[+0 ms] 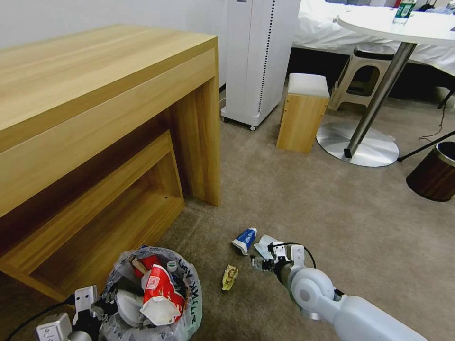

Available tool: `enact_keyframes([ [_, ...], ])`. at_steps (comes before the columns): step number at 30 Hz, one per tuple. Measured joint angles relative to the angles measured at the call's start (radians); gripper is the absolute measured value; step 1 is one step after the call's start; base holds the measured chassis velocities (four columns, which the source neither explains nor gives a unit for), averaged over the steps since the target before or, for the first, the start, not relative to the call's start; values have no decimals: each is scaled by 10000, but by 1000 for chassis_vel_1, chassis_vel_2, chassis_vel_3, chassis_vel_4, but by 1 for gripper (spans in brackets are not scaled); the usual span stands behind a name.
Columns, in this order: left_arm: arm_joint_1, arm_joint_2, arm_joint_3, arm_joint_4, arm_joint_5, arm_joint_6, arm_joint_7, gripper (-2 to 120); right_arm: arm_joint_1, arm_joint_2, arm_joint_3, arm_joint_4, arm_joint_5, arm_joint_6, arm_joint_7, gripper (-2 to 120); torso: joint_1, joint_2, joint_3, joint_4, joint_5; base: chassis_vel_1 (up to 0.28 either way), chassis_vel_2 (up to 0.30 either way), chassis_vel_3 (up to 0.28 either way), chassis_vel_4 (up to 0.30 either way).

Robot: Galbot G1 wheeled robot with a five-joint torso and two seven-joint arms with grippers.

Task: Pick up the trash bin and place the garbage on the floor into it.

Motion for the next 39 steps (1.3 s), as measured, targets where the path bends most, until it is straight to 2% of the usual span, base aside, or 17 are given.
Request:
enact_keyframes([
  [5, -26, -47, 7, 25, 3, -32, -5, 0, 315, 470, -300, -552, 94, -82, -34, 100, 0, -1, 0, 0, 4, 0, 0, 0, 0],
  [8, -17, -70, -46, 28, -35, -33, -20, 0, 742, 1415, -672, -1552, 58, -276, 62, 100, 0, -1, 0, 1, 4, 0, 0, 0, 0],
  [9, -17, -70, -46, 28, -35, -33, -20, 0, 742, 1415, -672, -1552, 58, -276, 62, 100, 0, -1, 0, 1, 4, 0, 0, 0, 0],
  [11, -4, -125, -53, 48, -41, -33, -35, 0, 909, 2105, -835, -2105, -69, -387, 195, 100, 0, -1, 1, 0, -4, 0, 0, 0, 0],
  [12, -4, -125, -53, 48, -41, -33, -35, 0, 909, 2105, -835, -2105, -69, -387, 195, 100, 0, -1, 1, 0, -4, 0, 0, 0, 0],
  [13, -3, -152, -52, 62, -45, -33, -32, 0, 958, 2435, -907, -2343, -106, -422, 270, 100, 0, -1, 1, 3, 5, 0, 0, 0, 0],
  [15, -5, -190, -53, 76, -39, -34, -52, 0, 977, 2834, -978, -2676, -272, -439, 347, 100, 0, 0, 0, 4, -1, 0, 0, 0, 0],
  [21, -11, -173, -86, 85, -52, -42, -66, 0, 858, 3246, -978, -3118, -589, -459, 540, 100, 0, -1, 0, 1, 2, 0, 0, 0, 0],
  [26, -51, -151, -95, 141, -72, -62, -82, 0, 656, 3202, -856, -3278, -879, -408, 602, 100, 0, -1, 0, 0, 1, 0, 0, 0, 0],
  [32, -70, -176, -76, 193, -95, -74, -87, 0, 615, 3335, -897, -3762, -1424, -64, 294, 100, 0, -1, 0, 0, 1, 0, 0, 0, 0],
  [39, -85, -153, -70, 228, -159, -81, -105, 0, 864, 3860, -1105, -4483, -1769, 134, 120, 96, 0, 0, 0, 2, 2, 0, 0, 0, 0],
])
